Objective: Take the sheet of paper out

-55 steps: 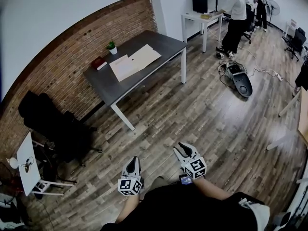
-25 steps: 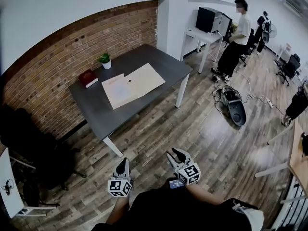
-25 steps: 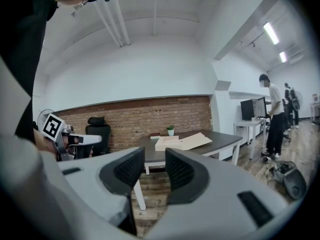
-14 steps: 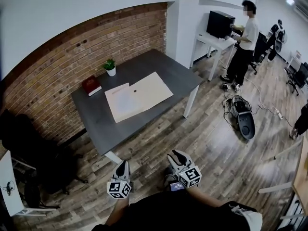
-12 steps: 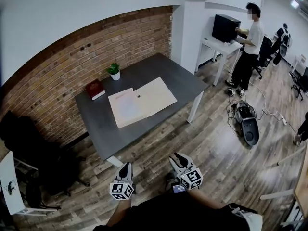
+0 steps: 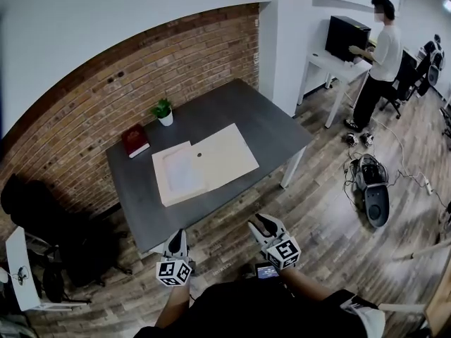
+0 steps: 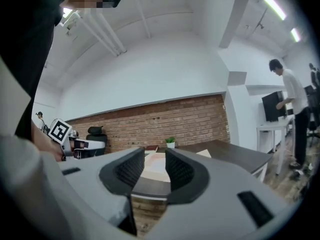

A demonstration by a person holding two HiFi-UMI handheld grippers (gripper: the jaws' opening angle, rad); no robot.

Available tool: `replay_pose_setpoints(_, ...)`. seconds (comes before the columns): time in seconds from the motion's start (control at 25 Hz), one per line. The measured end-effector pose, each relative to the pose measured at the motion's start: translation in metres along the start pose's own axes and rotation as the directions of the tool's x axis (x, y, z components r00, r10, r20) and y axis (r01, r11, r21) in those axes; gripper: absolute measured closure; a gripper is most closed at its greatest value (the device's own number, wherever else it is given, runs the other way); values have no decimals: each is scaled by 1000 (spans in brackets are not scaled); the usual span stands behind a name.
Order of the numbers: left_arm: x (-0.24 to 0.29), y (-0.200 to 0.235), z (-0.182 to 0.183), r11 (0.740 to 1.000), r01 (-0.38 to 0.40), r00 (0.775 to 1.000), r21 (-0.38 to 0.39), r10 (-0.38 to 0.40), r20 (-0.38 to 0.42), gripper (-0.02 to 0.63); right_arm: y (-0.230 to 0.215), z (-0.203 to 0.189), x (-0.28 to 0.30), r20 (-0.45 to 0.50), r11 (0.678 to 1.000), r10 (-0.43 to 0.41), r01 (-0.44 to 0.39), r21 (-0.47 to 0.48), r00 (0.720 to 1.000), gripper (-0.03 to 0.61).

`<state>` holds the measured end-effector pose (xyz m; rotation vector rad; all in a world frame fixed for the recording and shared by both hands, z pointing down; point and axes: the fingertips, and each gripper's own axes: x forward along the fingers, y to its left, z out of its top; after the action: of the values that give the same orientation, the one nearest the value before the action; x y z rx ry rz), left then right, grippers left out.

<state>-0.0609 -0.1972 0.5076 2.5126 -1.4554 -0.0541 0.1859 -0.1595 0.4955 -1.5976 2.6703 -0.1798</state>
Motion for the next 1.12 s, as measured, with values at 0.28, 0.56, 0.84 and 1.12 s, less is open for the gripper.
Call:
replay_pose_setpoints(0.28, 50, -10, 19, 998, -25, 1000, 59, 24, 13, 618, -52, 5, 24, 10, 1000, 8, -8, 24, 1000, 446)
replay_pose_setpoints(0.56, 88, 24, 13, 996, -80, 997, 37, 79, 12, 618, -58, -2, 79, -24, 997, 76, -75, 27, 997, 446)
replay_pose_setpoints(0.84, 133, 74, 19, 994, -112, 993, -12, 112, 22, 618, -81, 2, 148, -72, 995, 95, -95, 12, 993, 446)
replay_pose_setpoints(1.12, 195, 138, 35, 992, -120, 992, -29, 121, 37, 618, -107, 12, 238, -114, 995, 97, -98, -10, 989, 446)
